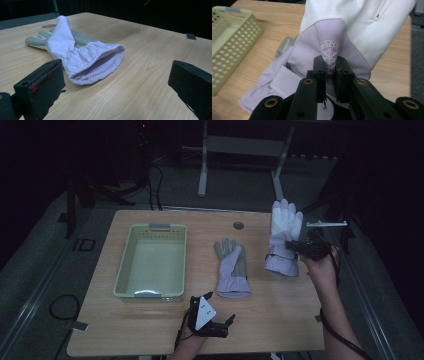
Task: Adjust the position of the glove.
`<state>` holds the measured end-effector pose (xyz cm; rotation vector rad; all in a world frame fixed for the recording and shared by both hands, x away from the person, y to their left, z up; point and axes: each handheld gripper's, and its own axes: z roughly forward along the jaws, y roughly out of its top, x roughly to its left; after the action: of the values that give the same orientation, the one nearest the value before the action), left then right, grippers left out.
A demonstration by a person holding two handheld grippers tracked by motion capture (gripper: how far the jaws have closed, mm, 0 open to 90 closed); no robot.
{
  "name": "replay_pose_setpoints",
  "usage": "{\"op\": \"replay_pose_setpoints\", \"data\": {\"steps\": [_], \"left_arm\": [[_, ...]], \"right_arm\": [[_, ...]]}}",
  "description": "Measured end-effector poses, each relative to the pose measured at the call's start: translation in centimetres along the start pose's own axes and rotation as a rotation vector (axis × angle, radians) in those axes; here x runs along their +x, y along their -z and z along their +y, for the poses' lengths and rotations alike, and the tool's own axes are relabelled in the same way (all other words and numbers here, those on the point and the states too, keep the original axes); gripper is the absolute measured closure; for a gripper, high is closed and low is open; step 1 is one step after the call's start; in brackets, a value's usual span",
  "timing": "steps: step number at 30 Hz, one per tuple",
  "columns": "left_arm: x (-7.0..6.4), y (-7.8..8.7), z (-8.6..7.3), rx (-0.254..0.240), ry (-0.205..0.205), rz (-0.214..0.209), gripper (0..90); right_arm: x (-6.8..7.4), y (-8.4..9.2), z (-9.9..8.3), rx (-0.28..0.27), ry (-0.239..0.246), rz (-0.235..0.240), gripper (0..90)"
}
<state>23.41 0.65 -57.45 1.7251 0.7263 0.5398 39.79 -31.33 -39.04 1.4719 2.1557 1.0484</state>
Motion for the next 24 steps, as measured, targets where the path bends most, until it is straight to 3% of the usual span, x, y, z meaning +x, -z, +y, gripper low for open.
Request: {"op": "replay_pose_setpoints", "data": {"steps": [10, 13, 24], "left_arm": [[0.0, 0.0, 0.0, -0.001, 0.0, -0.001, 0.8], [0.0, 0.0, 0.0, -0.001, -0.006, -0.002, 0.9], [0.0, 0.0, 0.0, -0.003, -0.004, -0.005, 0.8]], "right_arm": [[4.8, -2.0, 1.4, 0.001, 0.025, 0.061, 80.9], [5.9, -2.7, 1.6, 0.003, 0.012, 0.075, 81.0], [10.4, -6.4, 0.6, 0.083, 0.046, 0.123, 80.9]]}}
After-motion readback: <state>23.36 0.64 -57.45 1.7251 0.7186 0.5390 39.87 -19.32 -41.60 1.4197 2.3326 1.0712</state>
